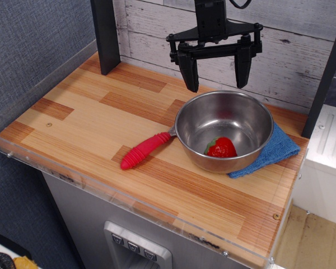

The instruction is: Place the red spatula on the far edge of the table

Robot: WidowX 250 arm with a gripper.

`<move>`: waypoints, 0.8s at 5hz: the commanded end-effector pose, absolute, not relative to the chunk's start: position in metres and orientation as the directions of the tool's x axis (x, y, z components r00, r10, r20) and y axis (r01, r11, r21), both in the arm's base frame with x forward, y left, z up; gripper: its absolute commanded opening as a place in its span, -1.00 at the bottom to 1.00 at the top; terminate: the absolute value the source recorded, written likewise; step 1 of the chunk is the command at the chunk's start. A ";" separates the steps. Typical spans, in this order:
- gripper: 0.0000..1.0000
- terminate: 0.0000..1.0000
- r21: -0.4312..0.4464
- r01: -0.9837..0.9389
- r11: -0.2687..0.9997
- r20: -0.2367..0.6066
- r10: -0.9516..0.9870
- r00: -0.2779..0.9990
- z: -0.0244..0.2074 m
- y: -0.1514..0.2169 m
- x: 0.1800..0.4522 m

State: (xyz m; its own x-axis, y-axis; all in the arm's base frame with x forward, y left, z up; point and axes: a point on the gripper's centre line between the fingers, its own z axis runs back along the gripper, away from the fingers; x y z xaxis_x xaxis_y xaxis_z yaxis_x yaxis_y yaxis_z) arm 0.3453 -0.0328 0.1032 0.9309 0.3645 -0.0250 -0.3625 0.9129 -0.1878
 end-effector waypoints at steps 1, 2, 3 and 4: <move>1.00 -1.00 -0.188 -0.362 0.913 -0.025 0.364 0.931 0.103 -0.033 0.345; 1.00 -1.00 -0.230 -0.291 0.929 0.030 0.305 0.952 0.117 -0.039 0.325; 1.00 -1.00 -0.237 -0.162 0.958 0.109 0.192 0.975 0.124 -0.041 0.302; 1.00 -1.00 -0.236 -0.106 0.966 0.139 0.141 0.980 0.125 -0.042 0.278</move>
State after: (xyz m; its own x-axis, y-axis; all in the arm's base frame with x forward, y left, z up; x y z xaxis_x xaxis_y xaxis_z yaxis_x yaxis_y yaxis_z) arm 0.2728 -0.0425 0.1147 0.9846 0.1396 0.1054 -0.1131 0.9677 -0.2252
